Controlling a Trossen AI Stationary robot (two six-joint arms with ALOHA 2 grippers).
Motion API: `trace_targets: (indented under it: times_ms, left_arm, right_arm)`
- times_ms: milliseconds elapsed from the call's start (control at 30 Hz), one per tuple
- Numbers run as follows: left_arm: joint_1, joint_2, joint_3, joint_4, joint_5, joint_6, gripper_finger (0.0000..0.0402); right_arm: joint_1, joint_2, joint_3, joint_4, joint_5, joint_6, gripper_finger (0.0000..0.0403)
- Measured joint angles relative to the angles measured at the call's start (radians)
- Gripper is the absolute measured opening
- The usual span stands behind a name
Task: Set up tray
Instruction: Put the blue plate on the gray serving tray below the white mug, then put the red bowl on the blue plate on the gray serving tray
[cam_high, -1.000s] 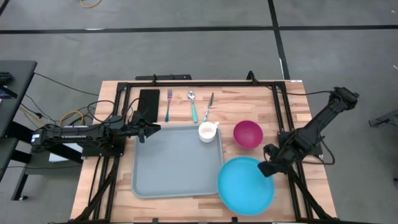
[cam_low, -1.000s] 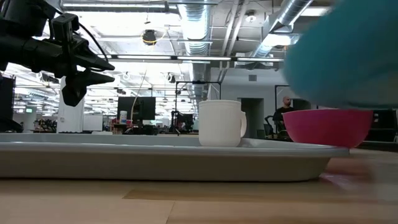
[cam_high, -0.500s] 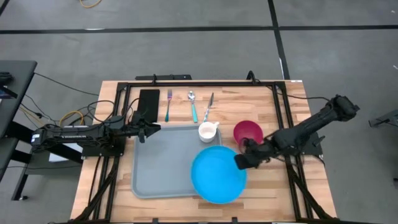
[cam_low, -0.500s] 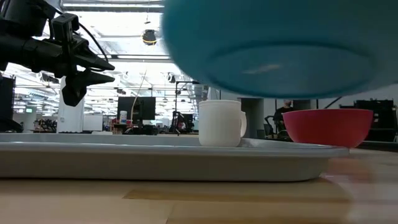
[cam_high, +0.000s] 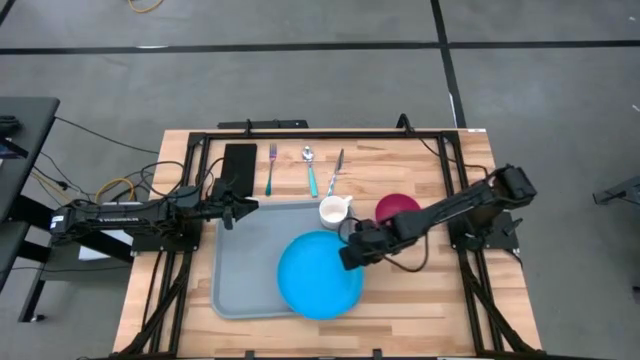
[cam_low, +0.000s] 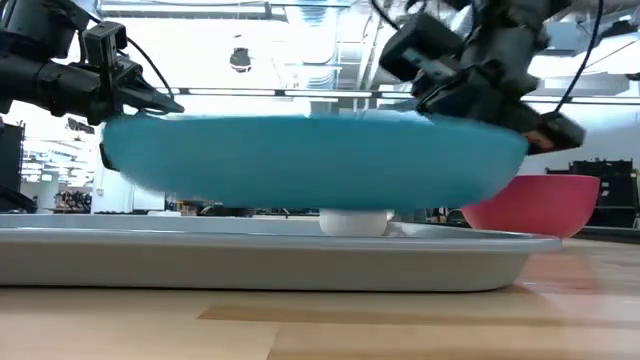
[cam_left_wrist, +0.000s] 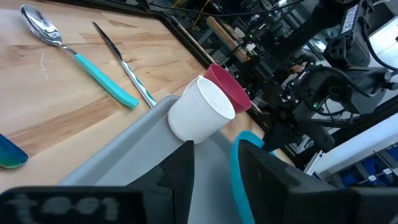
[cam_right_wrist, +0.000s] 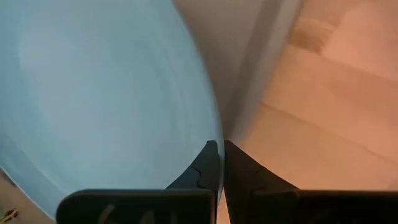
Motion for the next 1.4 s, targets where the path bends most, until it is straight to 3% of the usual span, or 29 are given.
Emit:
trace_targets:
  times_ms: [333, 1000, 1200, 1400]
  left_arm:
    - [0.000, 0.000, 0.000, -0.047, 0.018, 0.000, 0.0112]
    - [0.000, 0.000, 0.000, -0.042, 0.035, 0.008, 0.0112]
    - [0.000, 0.000, 0.000, -0.034, 0.034, 0.008, 0.0112]
    - [0.000, 0.000, 0.000, -0.034, 0.034, 0.008, 0.0112]
  right_arm:
    - [-0.059, 0.075, 0.036, 0.001, -0.011, -0.025, 0.0006]
    - [-0.054, 0.030, 0.050, -0.015, 0.027, -0.081, 0.0083]
    - [-0.025, -0.070, 0.144, -0.242, 0.125, -0.196, 0.0082]
    - [-0.036, -0.113, 0.188, -0.608, 0.132, -0.255, 0.0082]
